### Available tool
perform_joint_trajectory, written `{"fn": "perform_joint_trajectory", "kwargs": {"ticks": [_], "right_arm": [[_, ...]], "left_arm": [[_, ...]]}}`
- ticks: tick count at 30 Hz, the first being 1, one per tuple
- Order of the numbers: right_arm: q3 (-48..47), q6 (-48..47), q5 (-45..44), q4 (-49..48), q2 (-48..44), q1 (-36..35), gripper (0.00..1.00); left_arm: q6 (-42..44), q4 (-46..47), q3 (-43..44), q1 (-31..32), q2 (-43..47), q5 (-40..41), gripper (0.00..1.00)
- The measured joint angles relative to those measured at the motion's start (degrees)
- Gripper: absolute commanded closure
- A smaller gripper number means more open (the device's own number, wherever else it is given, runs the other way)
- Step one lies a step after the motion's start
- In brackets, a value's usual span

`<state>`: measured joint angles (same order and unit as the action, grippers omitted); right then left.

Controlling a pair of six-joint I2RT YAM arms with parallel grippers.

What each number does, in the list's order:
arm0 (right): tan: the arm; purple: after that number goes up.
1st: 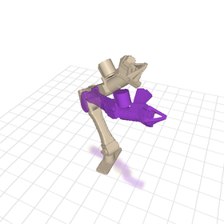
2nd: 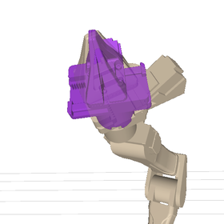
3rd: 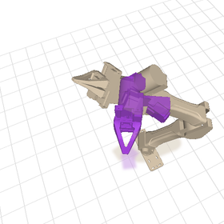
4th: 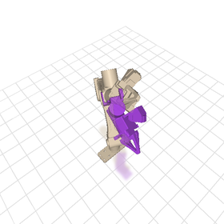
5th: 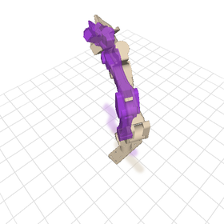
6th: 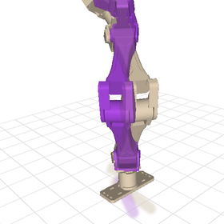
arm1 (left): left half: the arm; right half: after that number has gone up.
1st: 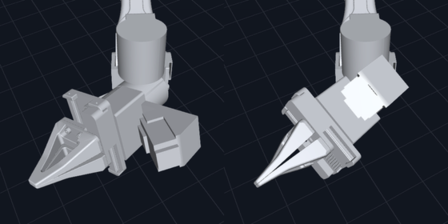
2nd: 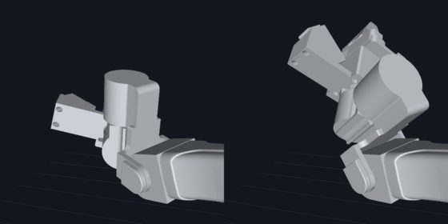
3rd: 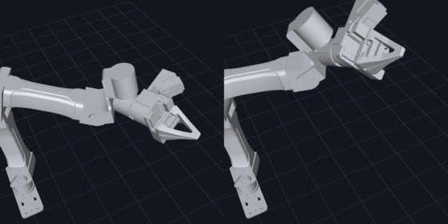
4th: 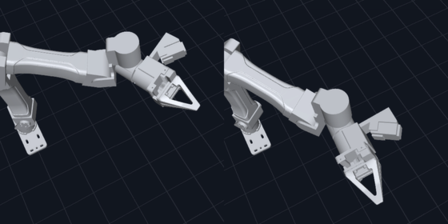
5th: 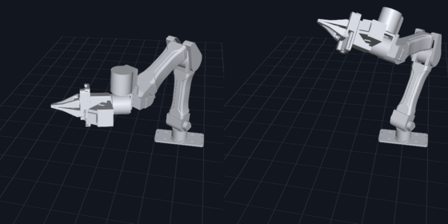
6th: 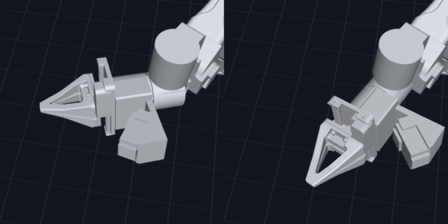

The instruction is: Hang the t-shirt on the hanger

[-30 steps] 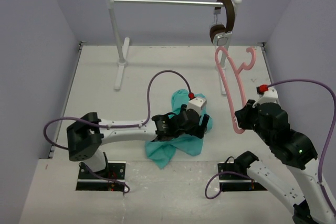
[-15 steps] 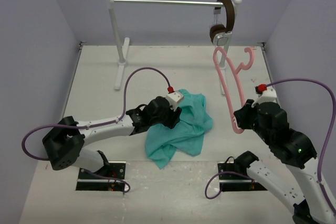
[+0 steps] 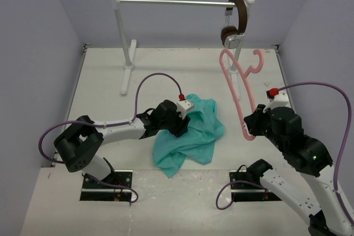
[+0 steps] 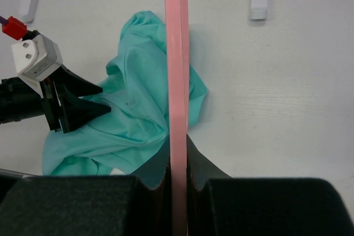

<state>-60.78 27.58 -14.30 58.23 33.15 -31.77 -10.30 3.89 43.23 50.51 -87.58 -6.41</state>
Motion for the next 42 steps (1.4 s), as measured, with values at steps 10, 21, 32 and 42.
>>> {"fn": "perform_joint_trajectory", "kwargs": {"ticks": [10, 21, 32, 42], "right_arm": [[1.1, -0.7, 0.4, -0.6, 1.1, 0.0, 0.99], [1.3, -1.1, 0.5, -0.9, 1.1, 0.0, 0.99], [1.8, -1.3, 1.4, -2.1, 1.5, 0.0, 0.99], [2.1, -1.4, 2.4, -2.8, 2.1, 0.0, 0.99]], "left_arm": [[0.7, 1.2, 4.1, -0.1, -0.5, -0.7, 0.48], [1.1, 1.2, 5.5, -0.1, -3.6, -2.4, 0.41], [0.4, 4.5, 2.3, -0.1, 0.8, -5.8, 0.32], [-1.1, 8.6, 4.1, 0.6, -5.7, -8.8, 0.35]]}}
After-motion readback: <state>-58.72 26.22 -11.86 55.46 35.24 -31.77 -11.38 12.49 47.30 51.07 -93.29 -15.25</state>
